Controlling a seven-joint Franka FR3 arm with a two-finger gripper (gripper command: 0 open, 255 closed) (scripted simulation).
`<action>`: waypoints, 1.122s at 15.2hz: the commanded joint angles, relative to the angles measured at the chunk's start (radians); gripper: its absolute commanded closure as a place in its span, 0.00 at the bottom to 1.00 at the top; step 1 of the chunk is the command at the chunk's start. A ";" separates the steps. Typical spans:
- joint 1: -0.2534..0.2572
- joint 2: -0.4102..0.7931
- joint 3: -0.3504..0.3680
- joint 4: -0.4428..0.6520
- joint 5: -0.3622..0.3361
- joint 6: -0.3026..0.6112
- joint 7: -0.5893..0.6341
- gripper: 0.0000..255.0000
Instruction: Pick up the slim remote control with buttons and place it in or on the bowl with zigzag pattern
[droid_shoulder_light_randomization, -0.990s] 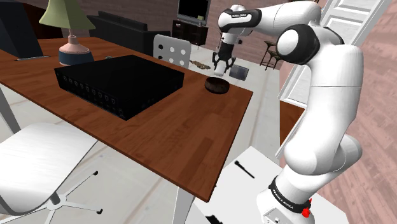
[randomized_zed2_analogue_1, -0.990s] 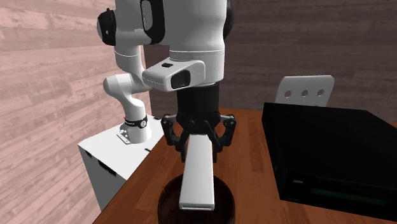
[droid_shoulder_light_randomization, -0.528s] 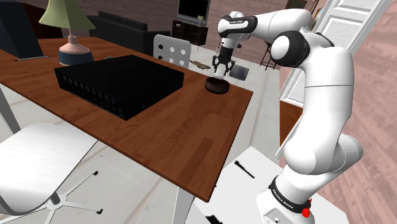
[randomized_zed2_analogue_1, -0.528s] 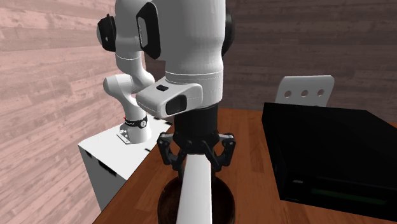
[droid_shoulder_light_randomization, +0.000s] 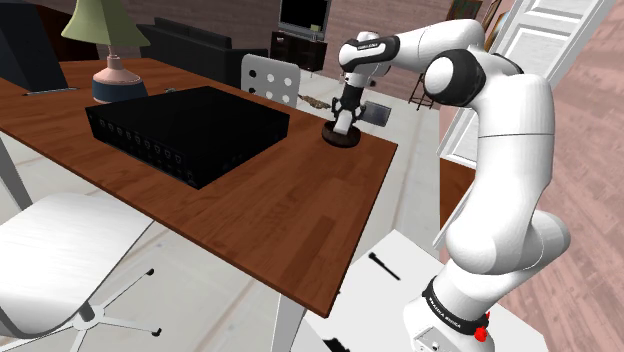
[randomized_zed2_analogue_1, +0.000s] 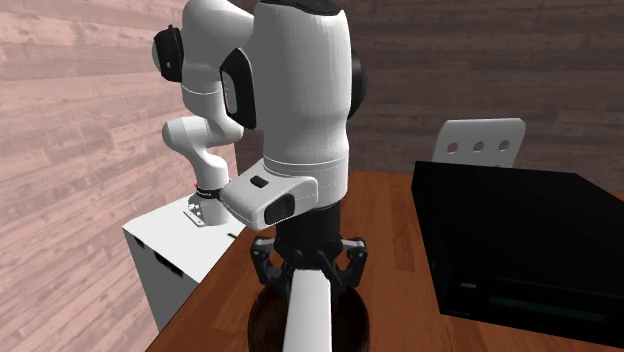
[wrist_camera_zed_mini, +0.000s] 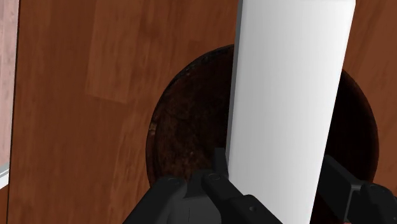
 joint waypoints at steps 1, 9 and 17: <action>0.000 -0.001 0.000 -0.020 0.000 0.020 -0.001 1.00; 0.000 -0.001 0.000 -0.020 0.000 0.020 -0.001 0.00; -0.001 -0.011 0.000 0.065 0.000 -0.075 0.000 0.00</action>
